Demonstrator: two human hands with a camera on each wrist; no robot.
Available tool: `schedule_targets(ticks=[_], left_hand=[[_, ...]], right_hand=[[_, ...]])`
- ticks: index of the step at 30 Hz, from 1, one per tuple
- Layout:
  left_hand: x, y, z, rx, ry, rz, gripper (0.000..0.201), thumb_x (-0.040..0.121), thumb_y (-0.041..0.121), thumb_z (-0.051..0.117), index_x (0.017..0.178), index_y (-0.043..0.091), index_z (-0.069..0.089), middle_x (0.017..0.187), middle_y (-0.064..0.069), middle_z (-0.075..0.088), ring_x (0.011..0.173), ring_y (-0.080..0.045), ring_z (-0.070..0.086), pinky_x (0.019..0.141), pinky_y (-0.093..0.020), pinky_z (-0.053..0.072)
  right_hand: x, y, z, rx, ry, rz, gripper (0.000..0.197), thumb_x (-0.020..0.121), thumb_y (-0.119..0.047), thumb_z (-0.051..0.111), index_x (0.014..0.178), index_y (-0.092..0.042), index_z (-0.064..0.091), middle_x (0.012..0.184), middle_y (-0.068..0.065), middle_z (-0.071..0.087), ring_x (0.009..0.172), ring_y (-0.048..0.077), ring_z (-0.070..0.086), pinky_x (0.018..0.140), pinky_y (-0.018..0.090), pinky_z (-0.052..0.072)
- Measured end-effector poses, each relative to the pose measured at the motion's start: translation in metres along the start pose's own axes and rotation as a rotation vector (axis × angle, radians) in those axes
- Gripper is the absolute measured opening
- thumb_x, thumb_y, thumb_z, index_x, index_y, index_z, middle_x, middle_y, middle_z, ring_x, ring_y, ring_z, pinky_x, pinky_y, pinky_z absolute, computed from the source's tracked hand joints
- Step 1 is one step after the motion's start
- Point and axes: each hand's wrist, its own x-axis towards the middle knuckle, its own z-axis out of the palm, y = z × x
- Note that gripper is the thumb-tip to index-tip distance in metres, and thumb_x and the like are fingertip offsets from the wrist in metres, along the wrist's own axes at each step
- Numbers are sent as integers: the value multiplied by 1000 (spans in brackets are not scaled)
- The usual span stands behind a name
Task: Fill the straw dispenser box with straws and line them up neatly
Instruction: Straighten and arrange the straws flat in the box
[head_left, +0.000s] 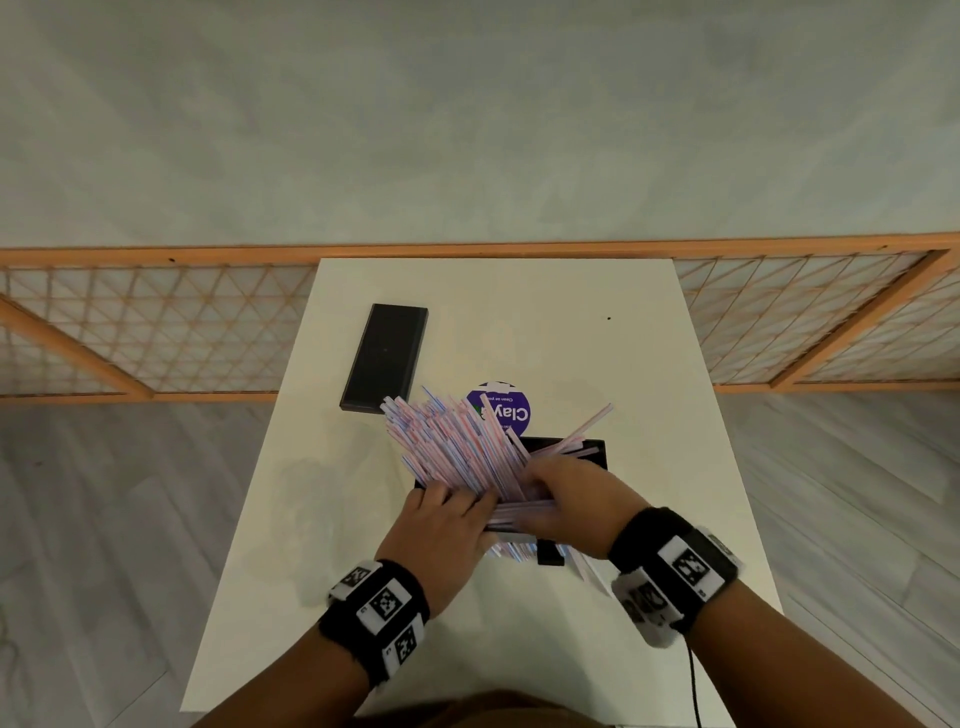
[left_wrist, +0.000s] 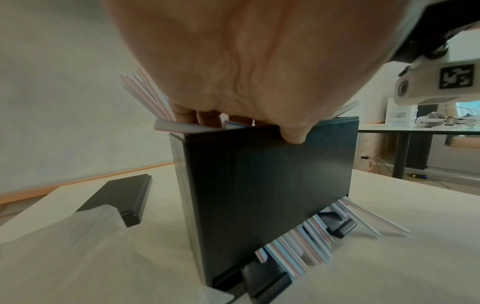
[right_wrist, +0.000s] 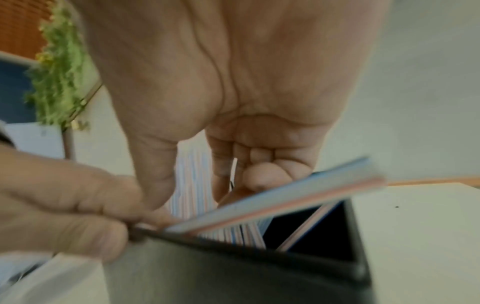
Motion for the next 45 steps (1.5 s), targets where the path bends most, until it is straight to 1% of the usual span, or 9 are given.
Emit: schedule_targets(ticks=[3,8,12,18,23,30,35,41,45], left_hand=[[-1,1,-2,-3,-10,-6,52,96,54,39,133,23,62,108,3,66,92,-28,56,81,-44,51],[1,8,-15,-3,32,5,49,92,52,46,129,23,60,114,-2,57,99,-27,55,85,-42,49],[4,16,-23,-37,92,30,31,92,44,58,119,29,62,105,1,54,95,-25,53,83,-39,45],[4,12,-18,-64,149,63,29,92,25,57,119,28,68,97,4,56,89,-25,53,84,-40,44],[2,4,-16,-51,92,68,43,85,16,47,121,27,69,100,4,60,91,-26,56,104,-48,43],[2,0,-18,-100,13,28,49,82,20,41,122,31,67,104,8,60,98,-21,57,110,-46,41],[-1,-8,-18,-138,24,-28,38,89,17,56,120,35,66,104,11,56,99,-19,52,99,-36,40],[-2,-13,-17,-256,68,-93,25,101,40,46,111,35,68,101,13,52,99,-16,54,96,-35,40],[0,-13,-16,-309,82,-169,26,95,48,53,108,35,70,102,14,53,98,-13,54,95,-30,40]], right_hand=[[-14,10,-11,202,207,208,21,90,-43,65,85,-23,65,73,-4,65,65,10,59,58,21,42],[-11,9,-13,1317,59,602,28,99,-27,63,110,-1,68,92,24,72,60,24,66,56,32,59],[13,4,1,1459,127,654,32,98,-25,65,114,3,66,89,22,65,61,25,65,59,33,59],[38,3,16,1302,325,733,27,94,-32,65,88,-6,66,65,11,61,47,20,53,44,27,45],[48,1,17,1145,428,746,32,93,-37,60,77,-8,63,57,6,60,40,19,48,41,25,38],[37,-6,3,788,576,566,32,98,-28,50,77,-6,60,65,7,64,56,22,55,63,45,54],[11,-20,-41,545,681,259,22,101,-25,54,83,-14,56,63,0,61,56,3,58,49,11,38],[-12,-43,-80,48,569,-93,22,97,-25,54,81,-19,40,53,-1,48,46,22,43,47,39,42],[-9,-58,-67,-295,266,-56,9,98,-26,48,97,-18,44,72,7,59,61,34,51,52,40,39]])
